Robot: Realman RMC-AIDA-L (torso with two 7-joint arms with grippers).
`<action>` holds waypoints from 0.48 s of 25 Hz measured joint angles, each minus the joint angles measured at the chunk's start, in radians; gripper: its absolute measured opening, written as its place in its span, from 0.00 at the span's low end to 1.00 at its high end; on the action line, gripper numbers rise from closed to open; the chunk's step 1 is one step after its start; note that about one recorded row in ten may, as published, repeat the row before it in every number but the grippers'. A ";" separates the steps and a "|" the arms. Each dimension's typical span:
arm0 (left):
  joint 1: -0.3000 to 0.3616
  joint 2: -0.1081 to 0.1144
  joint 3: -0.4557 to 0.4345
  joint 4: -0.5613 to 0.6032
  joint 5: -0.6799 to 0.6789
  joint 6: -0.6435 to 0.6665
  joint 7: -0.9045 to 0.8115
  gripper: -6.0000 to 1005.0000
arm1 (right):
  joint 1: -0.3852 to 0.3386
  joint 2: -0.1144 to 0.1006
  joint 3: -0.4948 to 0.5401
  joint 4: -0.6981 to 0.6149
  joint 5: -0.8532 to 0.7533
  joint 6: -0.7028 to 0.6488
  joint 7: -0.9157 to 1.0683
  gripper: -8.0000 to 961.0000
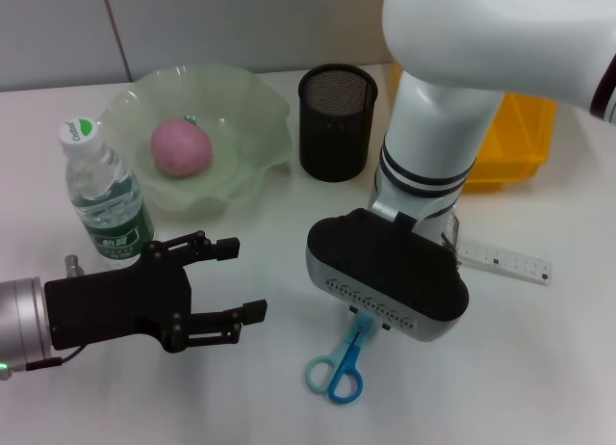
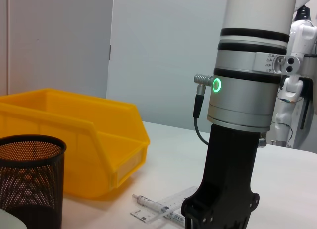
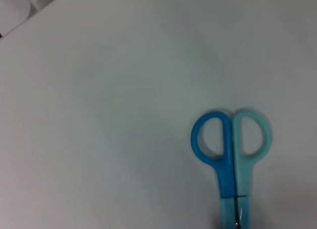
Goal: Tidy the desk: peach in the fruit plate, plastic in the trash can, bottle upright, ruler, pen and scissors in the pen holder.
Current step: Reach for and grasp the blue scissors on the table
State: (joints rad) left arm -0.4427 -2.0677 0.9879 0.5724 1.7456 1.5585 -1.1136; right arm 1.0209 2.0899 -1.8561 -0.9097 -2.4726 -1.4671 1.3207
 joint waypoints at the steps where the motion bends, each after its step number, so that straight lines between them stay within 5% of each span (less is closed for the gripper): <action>1: 0.001 0.000 0.000 0.000 0.000 0.000 0.000 0.84 | 0.000 0.000 0.000 0.000 0.000 0.000 0.000 0.45; 2: 0.001 0.000 0.000 0.001 0.000 0.000 -0.001 0.84 | -0.001 0.001 -0.001 -0.001 0.001 0.000 0.000 0.39; 12: 0.005 0.001 0.000 0.004 0.000 0.006 -0.002 0.84 | -0.002 0.002 -0.037 -0.012 0.015 0.016 0.012 0.39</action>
State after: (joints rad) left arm -0.4373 -2.0672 0.9879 0.5768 1.7456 1.5642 -1.1151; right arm 1.0186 2.0923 -1.8934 -0.9215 -2.4571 -1.4510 1.3330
